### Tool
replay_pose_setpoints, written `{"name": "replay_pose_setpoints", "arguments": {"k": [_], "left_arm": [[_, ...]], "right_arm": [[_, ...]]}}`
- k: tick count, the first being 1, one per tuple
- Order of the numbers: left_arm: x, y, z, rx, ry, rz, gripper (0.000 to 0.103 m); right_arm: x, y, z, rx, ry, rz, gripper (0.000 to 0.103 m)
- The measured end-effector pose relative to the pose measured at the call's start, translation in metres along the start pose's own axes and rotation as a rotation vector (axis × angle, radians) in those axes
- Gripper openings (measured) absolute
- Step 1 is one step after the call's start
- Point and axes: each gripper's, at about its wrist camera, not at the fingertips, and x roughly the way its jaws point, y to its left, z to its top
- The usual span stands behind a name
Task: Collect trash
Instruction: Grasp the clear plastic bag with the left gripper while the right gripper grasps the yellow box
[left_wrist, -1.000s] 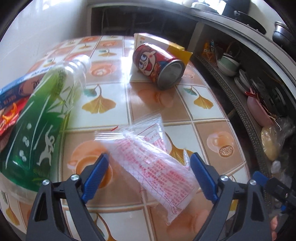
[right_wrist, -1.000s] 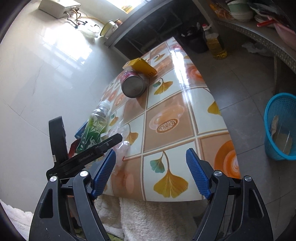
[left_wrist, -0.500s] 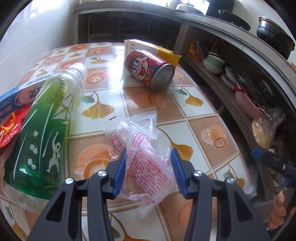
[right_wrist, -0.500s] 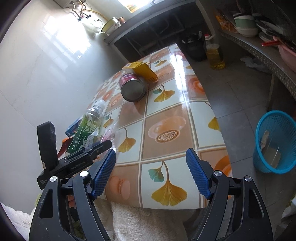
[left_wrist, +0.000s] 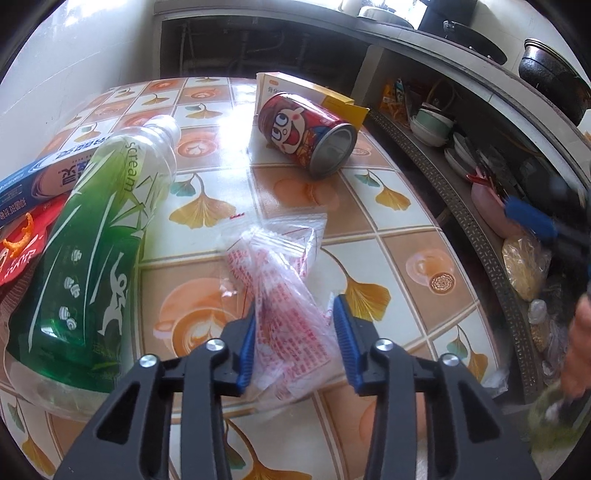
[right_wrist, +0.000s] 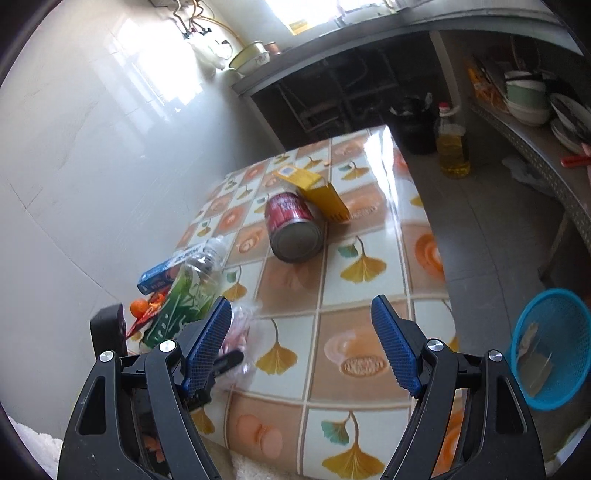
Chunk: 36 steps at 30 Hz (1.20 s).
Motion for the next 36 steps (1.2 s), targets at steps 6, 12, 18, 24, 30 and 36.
{"name": "replay_pose_setpoints", "arguments": {"k": [6,12,18,24,30,36], "left_arm": [[-0.004,0.005,-0.002,-0.011,-0.003,-0.022,0.027],[-0.007,0.01,-0.004,-0.037,-0.011,-0.05,0.026],[-0.008,0.012,-0.005,-0.048,-0.014,-0.084,0.025],[-0.008,0.012,-0.005,-0.046,-0.016,-0.104,0.025],[-0.008,0.012,-0.005,-0.049,-0.015,-0.111,0.025],[-0.007,0.013,-0.004,-0.055,-0.019,-0.112,0.025]], "right_arm": [[0.055,0.02,0.069,-0.127,0.039,-0.02,0.075],[0.134,0.029,0.105,-0.243,0.154,-0.112,0.063],[0.174,0.029,0.113,-0.289,0.214,-0.152,0.054],[0.181,0.03,0.119,-0.309,0.224,-0.185,0.047],[0.191,0.034,0.126,-0.359,0.237,-0.211,0.059],[0.213,0.02,0.13,-0.301,0.299,-0.193,0.05]]}}
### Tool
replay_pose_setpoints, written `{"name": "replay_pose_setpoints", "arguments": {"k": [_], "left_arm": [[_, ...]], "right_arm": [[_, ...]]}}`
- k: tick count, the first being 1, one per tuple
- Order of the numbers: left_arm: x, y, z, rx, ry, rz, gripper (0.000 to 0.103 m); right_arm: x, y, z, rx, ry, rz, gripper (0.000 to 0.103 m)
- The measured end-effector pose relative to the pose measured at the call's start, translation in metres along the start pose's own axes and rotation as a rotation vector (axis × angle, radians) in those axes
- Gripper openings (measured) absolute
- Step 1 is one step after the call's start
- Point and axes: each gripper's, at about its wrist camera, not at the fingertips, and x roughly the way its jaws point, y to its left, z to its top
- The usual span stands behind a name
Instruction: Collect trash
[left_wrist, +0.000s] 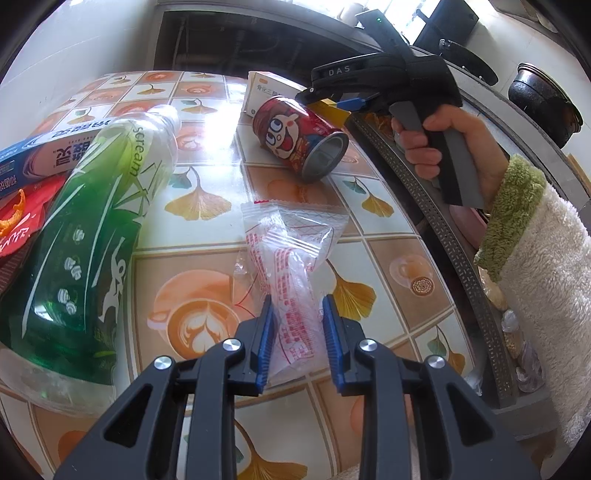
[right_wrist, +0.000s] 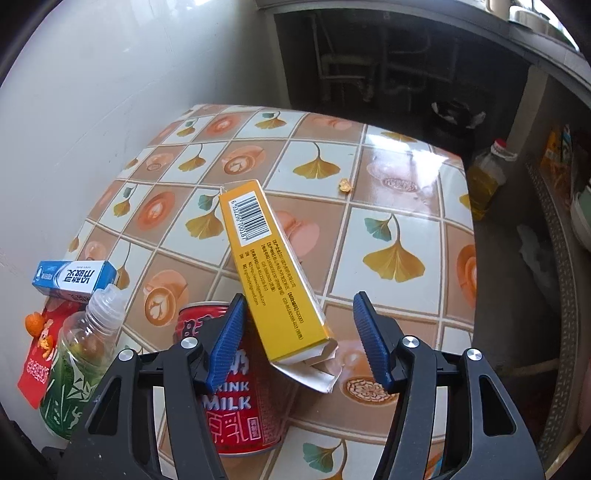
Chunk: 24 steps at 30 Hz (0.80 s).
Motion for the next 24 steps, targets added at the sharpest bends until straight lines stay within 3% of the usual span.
{"name": "replay_pose_setpoints", "arguments": {"k": [1,7,15,24], "left_arm": [[0.0,0.0,0.0,0.002,0.0,0.001,0.025],[0.0,0.0,0.001,0.001,-0.005,0.005,0.025],[-0.001,-0.001,0.0,0.005,-0.015,0.011,0.024],[-0.007,-0.007,-0.001,0.015,-0.033,0.021,0.024]], "right_arm": [[0.003,-0.002,0.0,0.011,0.008,0.011,0.042],[-0.006,-0.001,-0.007,0.013,-0.035,-0.015,0.031],[-0.048,-0.009,-0.025,0.028,-0.122,-0.085,0.03],[-0.07,-0.024,-0.051,0.087,-0.14,-0.108,0.03]]}}
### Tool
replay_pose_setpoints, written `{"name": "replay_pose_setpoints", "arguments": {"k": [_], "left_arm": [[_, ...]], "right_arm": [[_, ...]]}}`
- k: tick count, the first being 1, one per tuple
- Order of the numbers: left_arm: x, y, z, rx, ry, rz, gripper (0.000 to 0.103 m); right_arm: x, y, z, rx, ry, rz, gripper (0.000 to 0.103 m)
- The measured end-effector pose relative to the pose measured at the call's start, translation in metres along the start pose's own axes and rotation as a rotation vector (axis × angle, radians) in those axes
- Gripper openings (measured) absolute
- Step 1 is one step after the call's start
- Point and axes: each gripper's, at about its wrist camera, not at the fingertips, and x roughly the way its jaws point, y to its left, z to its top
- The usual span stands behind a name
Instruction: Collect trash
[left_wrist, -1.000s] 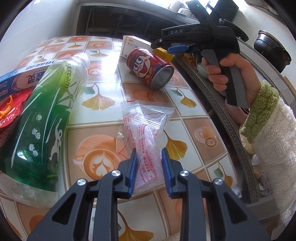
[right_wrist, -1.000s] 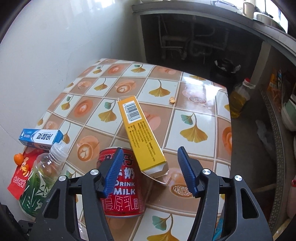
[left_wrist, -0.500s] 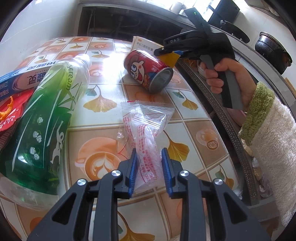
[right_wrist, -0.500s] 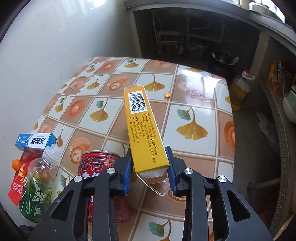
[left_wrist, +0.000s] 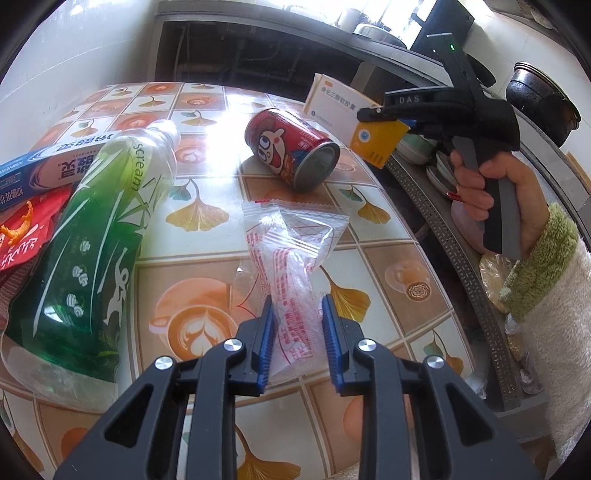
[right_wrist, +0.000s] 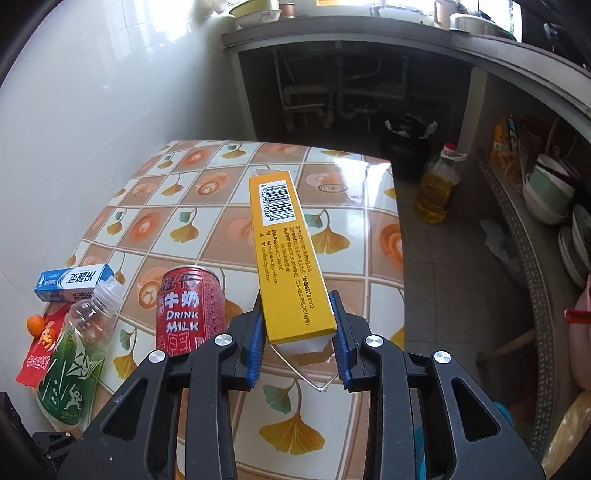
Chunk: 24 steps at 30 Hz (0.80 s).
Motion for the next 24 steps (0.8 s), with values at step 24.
{"name": "replay_pose_setpoints", "arguments": {"k": [24], "left_arm": [[-0.013,-0.006,-0.002,0.017,-0.028,0.019,0.024]], "right_arm": [[-0.004,-0.006,-0.017,0.045,0.02,0.019,0.03]]}}
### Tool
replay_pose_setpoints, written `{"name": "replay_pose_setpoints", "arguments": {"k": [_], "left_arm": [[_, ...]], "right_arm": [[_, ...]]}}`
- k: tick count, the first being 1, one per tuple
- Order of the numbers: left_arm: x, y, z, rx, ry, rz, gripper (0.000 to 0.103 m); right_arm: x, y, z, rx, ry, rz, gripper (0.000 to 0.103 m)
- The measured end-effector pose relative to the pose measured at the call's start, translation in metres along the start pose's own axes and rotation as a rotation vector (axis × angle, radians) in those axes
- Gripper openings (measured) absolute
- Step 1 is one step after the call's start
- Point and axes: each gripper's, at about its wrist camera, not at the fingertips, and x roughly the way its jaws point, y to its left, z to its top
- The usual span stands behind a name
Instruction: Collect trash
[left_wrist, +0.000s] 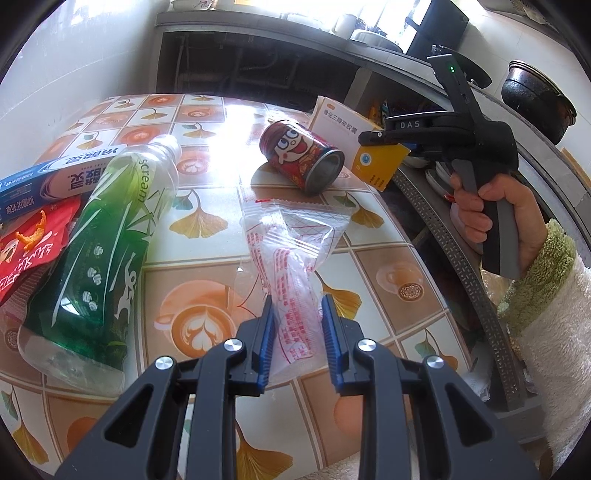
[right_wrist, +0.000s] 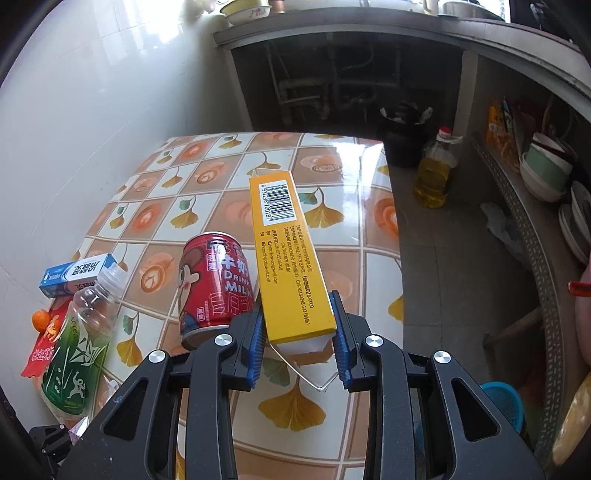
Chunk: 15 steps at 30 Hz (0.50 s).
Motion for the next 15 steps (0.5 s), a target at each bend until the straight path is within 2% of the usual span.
{"name": "replay_pose_setpoints", "arguments": {"k": [15], "left_arm": [[0.0002,0.0005,0.0016,0.002,0.001,0.0,0.024]], "right_arm": [[0.0022,-0.0059,-0.0025,0.021,0.005,-0.009,0.03]]}}
